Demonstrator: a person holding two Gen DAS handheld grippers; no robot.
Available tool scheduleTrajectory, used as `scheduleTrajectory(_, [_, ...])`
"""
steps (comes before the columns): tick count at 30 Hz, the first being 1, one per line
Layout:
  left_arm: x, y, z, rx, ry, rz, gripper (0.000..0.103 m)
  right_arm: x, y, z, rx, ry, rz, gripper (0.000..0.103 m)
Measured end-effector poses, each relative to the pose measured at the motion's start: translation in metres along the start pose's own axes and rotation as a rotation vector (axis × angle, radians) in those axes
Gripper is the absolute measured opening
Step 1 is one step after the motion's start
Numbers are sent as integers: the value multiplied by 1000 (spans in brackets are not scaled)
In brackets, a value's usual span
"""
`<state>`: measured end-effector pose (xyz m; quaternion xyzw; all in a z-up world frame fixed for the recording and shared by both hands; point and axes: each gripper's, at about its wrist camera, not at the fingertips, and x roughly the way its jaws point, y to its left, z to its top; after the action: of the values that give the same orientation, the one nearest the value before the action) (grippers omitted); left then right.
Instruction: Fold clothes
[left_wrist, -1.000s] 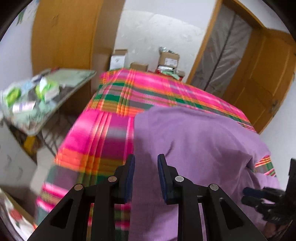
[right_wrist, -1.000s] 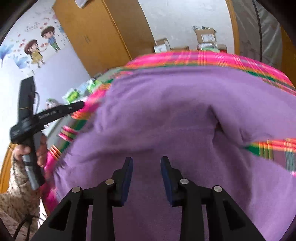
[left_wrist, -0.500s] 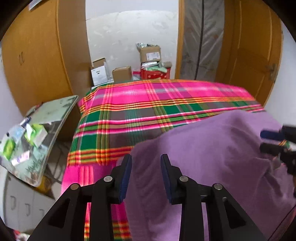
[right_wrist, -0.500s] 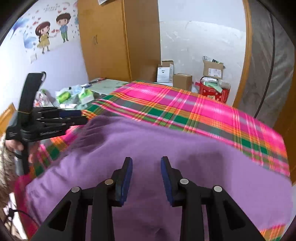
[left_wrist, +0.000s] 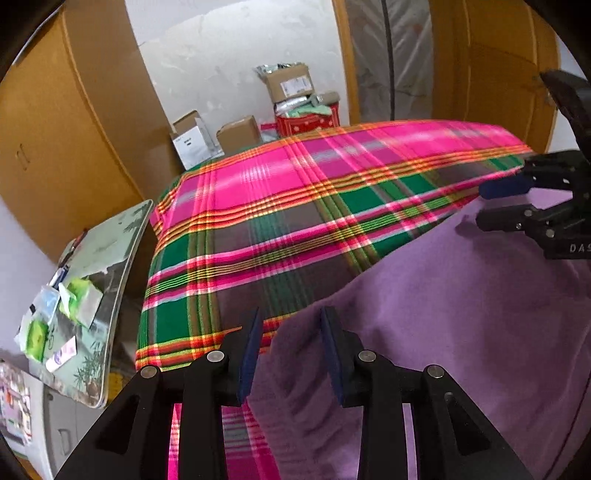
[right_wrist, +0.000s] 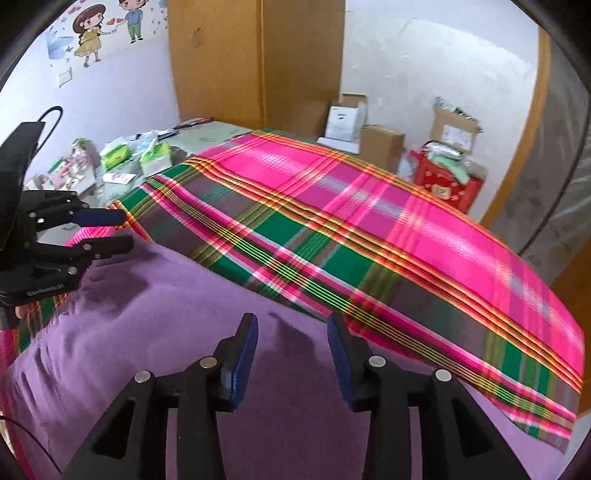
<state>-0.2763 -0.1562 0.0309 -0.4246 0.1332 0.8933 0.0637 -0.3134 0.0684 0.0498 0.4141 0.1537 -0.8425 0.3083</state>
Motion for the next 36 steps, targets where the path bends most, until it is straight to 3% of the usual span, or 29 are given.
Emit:
scheduleTrajectory(11, [18,-8,-1,80,57,-21,34,32,-7,0,-95,72,4,44])
scheduleTrajectory(20, [18,-10,-4,102,36,-26,35,36,-23,-2,-12,61,68,45])
scheduleTrajectory(24, [18,-9,-5,112,22,-33,35,34,-21,-3,-12,58,53,45])
scheduleTrajectory(27, [18,-9,-5,121,18,-61,27,33,-21,-4,1,59,52,44])
scheduleTrajectory(29, [18,-10,-6,130,17,-80,20,32,-21,-6,9,59,49,37])
scheduleTrajectory(31, [18,-13,-6,146,17,-87,10,30,-21,-7,21,62,54,19])
scheduleTrajectory(33, [17,-14,-5,156,16,-84,7,27,-20,-8,29,68,42,10])
scheduleTrajectory(36, [7,-13,-6,137,-31,-89,5,21,-20,-12,59,63,38,5])
